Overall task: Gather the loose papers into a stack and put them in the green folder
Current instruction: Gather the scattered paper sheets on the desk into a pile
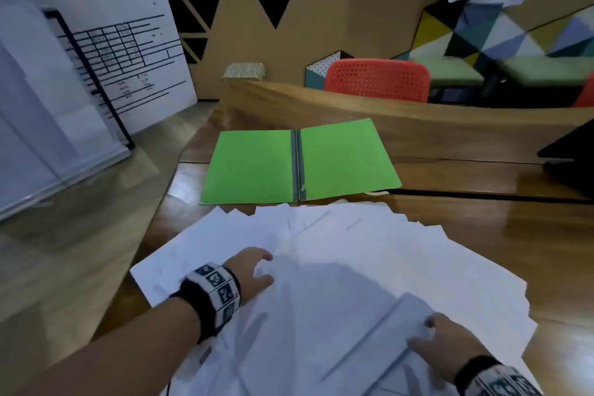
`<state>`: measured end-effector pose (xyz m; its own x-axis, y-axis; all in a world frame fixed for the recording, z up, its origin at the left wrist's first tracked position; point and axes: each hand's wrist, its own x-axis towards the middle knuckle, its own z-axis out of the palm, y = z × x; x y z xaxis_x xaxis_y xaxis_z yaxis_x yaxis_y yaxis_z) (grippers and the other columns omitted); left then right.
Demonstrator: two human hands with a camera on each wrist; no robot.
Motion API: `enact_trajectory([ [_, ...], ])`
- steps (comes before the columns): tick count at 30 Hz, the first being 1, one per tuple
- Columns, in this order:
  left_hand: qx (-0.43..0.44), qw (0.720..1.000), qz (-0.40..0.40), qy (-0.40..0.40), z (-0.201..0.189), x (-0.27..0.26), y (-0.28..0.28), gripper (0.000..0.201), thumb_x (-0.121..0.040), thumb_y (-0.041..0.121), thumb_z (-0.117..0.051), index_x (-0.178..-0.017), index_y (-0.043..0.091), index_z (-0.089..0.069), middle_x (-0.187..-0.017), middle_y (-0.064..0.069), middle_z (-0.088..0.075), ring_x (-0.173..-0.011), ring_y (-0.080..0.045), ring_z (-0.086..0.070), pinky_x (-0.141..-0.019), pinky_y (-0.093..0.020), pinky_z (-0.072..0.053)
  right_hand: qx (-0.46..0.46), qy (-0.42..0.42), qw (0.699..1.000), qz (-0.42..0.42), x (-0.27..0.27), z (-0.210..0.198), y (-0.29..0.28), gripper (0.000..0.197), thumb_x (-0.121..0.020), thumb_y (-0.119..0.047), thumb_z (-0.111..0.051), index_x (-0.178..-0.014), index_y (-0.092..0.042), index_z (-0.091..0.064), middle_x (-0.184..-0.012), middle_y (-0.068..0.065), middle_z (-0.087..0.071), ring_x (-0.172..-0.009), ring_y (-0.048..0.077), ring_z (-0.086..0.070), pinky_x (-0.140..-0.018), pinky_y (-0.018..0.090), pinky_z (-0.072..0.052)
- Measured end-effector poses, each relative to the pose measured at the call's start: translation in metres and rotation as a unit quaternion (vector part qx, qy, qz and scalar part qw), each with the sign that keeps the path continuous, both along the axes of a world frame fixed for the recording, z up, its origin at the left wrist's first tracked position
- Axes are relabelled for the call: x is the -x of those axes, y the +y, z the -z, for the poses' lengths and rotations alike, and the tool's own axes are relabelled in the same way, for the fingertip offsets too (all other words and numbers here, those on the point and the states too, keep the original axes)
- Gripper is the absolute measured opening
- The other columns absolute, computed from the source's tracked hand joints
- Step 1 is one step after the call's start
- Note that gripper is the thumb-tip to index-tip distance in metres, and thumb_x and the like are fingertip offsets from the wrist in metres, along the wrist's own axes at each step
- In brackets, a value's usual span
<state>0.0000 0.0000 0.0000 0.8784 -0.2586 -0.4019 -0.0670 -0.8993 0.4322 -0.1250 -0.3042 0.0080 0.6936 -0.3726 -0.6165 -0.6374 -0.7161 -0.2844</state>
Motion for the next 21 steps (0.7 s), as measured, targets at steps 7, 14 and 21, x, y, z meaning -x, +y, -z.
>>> enact_trajectory([
  [7, -0.087, 0.994, -0.011, 0.066, 0.018, -0.008, -0.035, 0.068, -0.084, 0.049, -0.052, -0.14, 0.015, -0.032, -0.143, -0.008, -0.044, -0.129, -0.027, -0.045, -0.108, -0.038, -0.037, -0.185, -0.104, 0.958, 0.191, -0.021, 0.021, 0.022, 0.052, -0.083, -0.017, -0.066, -0.124, -0.011, -0.035, -0.089, 0.004, -0.051, -0.072, 0.025, -0.056, -0.063, 0.033, -0.048],
  [14, 0.092, 0.984, -0.027, 0.148, 0.012, 0.025, -0.041, 0.026, -0.085, 0.035, -0.059, -0.106, 0.021, -0.056, -0.115, -0.003, -0.063, -0.105, -0.02, -0.06, -0.092, -0.03, -0.048, -0.214, -0.216, 0.916, 0.261, -0.037, 0.025, 0.017, 0.075, -0.078, 0.008, -0.052, -0.139, -0.022, -0.022, -0.097, 0.013, -0.061, -0.082, 0.031, -0.059, -0.073, 0.035, -0.047],
  [21, 0.242, 0.952, -0.135, 0.131, 0.007, 0.031, -0.02, 0.017, -0.065, 0.026, -0.059, -0.081, 0.029, -0.051, -0.086, 0.004, -0.062, -0.089, -0.019, -0.06, -0.084, -0.034, -0.051, -0.405, -0.127, 0.871, 0.248, -0.046, 0.035, 0.022, 0.089, -0.039, -0.014, -0.091, -0.118, 0.0, -0.055, -0.106, 0.025, -0.068, -0.093, 0.044, -0.066, -0.082, 0.057, -0.053],
])
